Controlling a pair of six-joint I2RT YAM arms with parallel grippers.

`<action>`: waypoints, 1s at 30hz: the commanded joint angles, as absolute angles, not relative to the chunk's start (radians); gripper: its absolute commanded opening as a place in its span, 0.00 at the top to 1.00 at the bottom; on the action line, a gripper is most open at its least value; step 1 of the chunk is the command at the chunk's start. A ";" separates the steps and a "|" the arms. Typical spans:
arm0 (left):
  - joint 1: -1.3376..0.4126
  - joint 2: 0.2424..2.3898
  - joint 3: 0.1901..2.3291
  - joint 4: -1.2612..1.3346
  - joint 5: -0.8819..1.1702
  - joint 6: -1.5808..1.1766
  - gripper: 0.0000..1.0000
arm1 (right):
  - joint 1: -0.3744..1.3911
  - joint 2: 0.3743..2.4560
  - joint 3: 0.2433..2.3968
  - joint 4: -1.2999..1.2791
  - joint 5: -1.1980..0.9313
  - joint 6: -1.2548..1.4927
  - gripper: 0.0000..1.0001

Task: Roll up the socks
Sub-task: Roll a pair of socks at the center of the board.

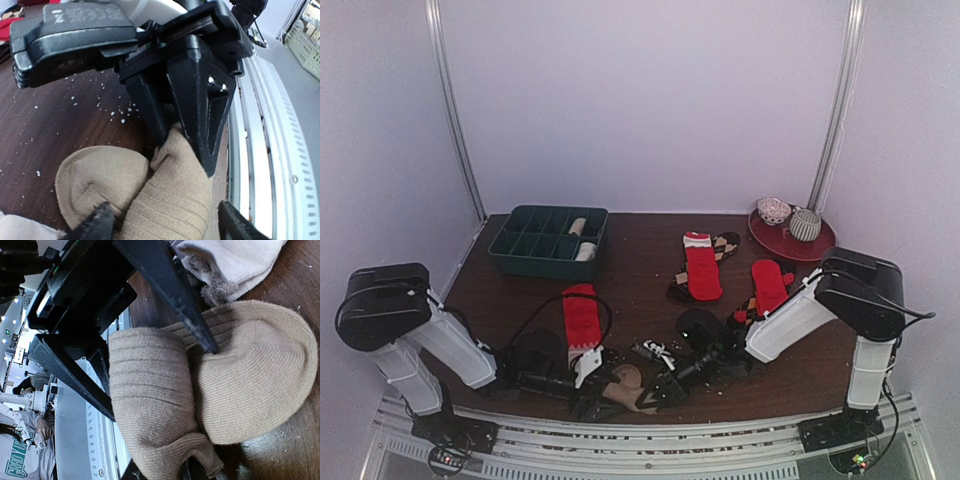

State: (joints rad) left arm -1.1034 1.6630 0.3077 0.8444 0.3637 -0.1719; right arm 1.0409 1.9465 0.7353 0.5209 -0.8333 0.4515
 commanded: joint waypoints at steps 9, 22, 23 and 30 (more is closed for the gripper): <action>-1.101 1.717 0.347 0.957 0.432 -0.190 0.52 | 1.043 2.097 0.650 0.090 -0.587 0.443 0.94; -1.101 1.804 0.352 0.889 0.406 -0.276 1.00 | 1.043 2.042 0.669 0.054 -0.507 0.416 0.93; -1.101 1.807 0.342 0.889 0.394 -0.294 1.00 | 1.043 2.011 0.675 0.037 -0.481 0.404 0.91; -1.090 1.919 0.300 0.911 0.364 -0.454 1.00 | 1.057 1.717 0.677 0.066 -0.228 0.313 0.70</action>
State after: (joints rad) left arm -1.0904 1.8156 0.3367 1.0195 0.4068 -0.3401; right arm 1.0637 1.7901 0.7361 0.3271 -0.5957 0.3927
